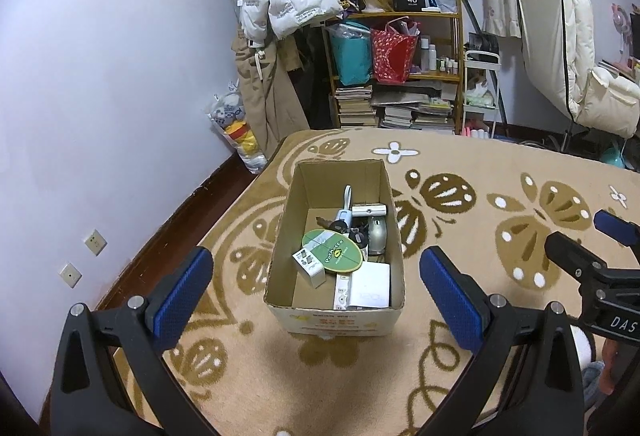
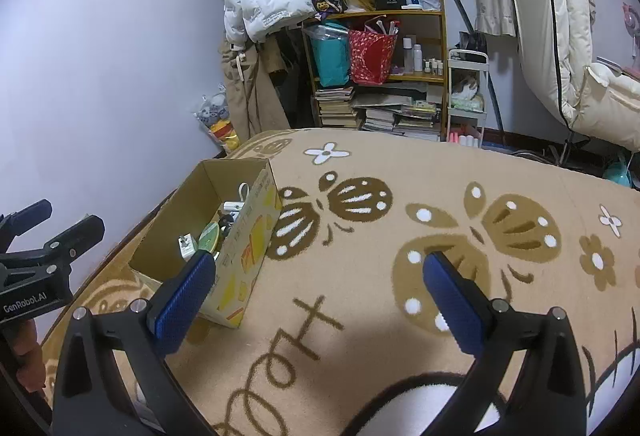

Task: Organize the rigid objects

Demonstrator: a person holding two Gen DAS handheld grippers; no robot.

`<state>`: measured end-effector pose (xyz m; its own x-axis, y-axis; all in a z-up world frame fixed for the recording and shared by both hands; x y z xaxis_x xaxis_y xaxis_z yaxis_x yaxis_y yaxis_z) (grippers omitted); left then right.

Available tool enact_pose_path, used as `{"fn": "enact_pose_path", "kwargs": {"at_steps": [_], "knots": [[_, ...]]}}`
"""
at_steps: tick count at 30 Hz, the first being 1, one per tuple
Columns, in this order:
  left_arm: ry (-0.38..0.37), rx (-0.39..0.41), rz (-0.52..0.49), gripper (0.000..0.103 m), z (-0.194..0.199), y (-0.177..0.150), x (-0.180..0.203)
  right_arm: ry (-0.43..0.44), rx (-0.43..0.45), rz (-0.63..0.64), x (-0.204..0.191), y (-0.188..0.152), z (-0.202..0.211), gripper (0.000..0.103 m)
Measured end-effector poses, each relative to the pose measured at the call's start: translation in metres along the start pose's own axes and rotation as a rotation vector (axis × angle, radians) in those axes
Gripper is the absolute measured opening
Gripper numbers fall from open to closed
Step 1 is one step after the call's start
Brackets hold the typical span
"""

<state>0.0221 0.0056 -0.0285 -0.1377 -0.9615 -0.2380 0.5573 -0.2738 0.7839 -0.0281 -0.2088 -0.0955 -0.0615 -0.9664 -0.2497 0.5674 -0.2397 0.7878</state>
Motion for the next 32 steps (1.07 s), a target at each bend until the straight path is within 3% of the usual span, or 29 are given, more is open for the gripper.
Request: {"fn": "enact_pose_path", "kwargs": {"at_steps": [32], "knots": [[0.039, -0.01, -0.032, 0.102, -0.0004, -0.0006, 0.0016, -0.005, -0.001, -0.001, 0.0061, -0.0034, -0.0026, 0.103]]}}
Point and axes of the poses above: each gripper's, at about its wrist camera, not at the fingertips, and z roughly against the way its jaws point, x to its right, y to its top, the point moved 10 cm from there along -z, roughly the way its jaws point, and after that the axes turned 7 degrees about y, right-handed, at the moved point
